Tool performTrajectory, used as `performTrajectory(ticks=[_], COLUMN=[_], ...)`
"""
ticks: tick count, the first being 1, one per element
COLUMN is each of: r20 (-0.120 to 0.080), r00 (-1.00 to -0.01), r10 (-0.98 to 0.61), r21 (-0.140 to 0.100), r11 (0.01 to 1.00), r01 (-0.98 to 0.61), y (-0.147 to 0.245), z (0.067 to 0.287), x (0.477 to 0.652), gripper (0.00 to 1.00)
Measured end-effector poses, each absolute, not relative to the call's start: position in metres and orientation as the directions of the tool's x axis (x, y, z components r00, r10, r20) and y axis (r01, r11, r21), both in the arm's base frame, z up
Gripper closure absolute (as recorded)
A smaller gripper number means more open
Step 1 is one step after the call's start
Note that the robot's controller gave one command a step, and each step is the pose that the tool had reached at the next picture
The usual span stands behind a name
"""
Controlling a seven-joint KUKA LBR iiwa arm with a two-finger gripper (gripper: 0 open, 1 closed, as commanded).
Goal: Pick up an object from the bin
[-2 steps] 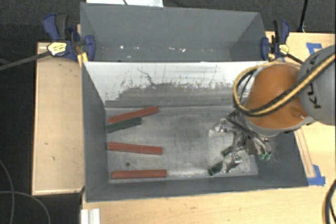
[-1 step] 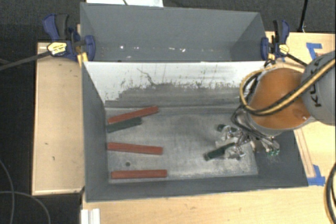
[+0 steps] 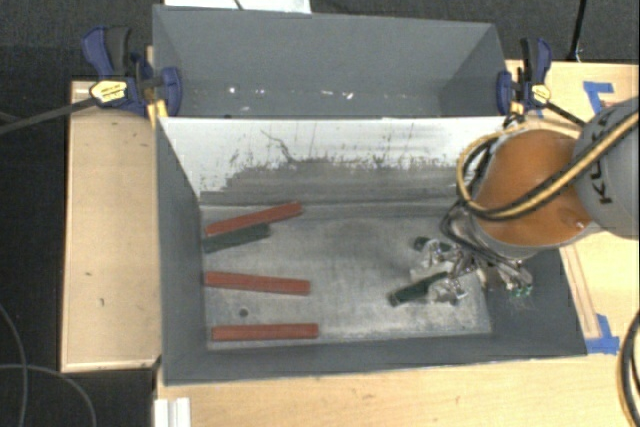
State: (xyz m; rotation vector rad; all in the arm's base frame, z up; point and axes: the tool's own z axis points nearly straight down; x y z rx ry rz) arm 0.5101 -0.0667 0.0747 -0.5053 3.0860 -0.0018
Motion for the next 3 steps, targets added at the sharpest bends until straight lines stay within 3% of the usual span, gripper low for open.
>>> performTrajectory(ticks=[1,2,3], r20=[-0.014,-0.016,-0.002], r00=[-0.982,-0.988,-0.964], r10=[-0.187,-0.151,-0.266], r21=[-0.008,-0.007,0.000], r11=[0.982,0.988,0.964], r01=[-0.187,-0.151,-0.266], y=[-0.059,-0.052,-0.028], z=[0.075,0.075,0.206], x=[0.504,0.499,0.502], gripper=[1.00,1.00,1.00])
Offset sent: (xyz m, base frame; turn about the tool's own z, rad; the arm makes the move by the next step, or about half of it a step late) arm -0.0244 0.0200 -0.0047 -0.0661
